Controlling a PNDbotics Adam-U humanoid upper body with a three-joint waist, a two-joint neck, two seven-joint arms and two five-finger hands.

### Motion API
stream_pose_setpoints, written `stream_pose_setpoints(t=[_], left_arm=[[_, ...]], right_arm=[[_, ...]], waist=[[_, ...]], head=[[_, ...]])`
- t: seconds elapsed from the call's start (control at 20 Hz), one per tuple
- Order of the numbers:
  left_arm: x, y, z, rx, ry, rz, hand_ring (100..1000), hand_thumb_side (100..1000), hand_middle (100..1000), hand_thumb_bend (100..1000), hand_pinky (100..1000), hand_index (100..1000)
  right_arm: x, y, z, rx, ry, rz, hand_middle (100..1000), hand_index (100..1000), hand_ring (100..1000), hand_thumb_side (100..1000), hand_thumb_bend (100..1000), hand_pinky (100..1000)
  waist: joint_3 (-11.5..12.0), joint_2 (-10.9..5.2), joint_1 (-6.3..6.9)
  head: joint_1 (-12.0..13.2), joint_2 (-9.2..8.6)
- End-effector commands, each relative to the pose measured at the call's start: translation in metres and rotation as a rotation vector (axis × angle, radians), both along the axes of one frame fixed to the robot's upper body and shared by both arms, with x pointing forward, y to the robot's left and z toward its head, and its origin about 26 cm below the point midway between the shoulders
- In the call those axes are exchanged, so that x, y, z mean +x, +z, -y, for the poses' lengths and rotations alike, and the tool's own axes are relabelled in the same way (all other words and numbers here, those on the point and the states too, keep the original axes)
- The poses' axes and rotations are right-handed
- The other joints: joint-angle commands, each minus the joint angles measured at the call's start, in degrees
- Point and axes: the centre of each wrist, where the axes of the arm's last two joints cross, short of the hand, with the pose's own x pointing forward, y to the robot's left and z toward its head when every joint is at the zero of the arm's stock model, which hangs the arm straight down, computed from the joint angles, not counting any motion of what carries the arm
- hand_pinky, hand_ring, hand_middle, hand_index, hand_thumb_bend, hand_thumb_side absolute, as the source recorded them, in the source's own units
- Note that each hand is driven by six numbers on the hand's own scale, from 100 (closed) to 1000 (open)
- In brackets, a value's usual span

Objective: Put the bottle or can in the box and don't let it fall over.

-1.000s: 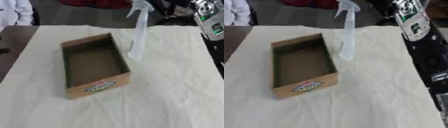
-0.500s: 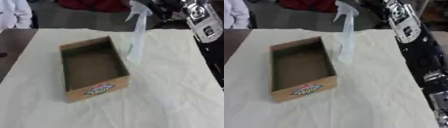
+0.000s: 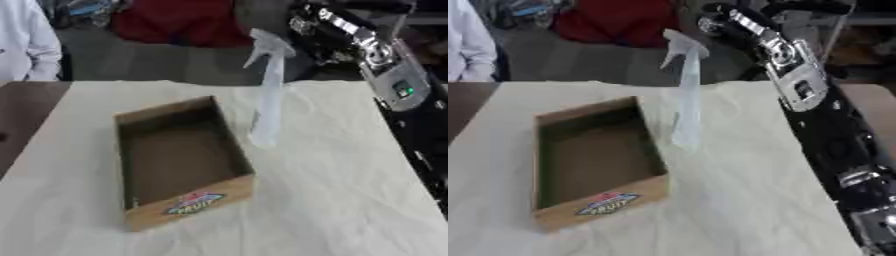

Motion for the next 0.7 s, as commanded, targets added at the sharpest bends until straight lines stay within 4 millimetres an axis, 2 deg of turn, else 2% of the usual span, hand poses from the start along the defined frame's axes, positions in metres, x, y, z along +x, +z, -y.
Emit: stream_pose_setpoints(t=[0.05,0.35,0.7], left_arm=[[-0.0006,0.0067,-0.0017,0.021,-0.002,0.018,787,485,757,322,623,848],[-0.0004,0.0064,-0.0014,0.022,-0.004,0.014,787,488,757,321,623,848],[-0.0002,0.0055,-0.0010,0.023,-0.007,0.008,787,494,757,321,623,847]], right_arm=[[-0.0040,0.0151,0.0020,0.037,0.031,0.021,1000,953,1000,893,100,917],[-0.0044,0.0149,0.0022,0.069,0.083,-0.014,1000,948,1000,868,100,919],[-0.0045,0.0163,0.0010,0.053,0.151,-0.054,1000,929,1000,771,100,921]], waist=[[0.04,-0.87,0.06],[-0.03,-0.64,-0.02],[0.08,-0.23,-0.23]], head=[[-0.25,-0.50],[-0.22,0.02],[-0.35,0.21]])
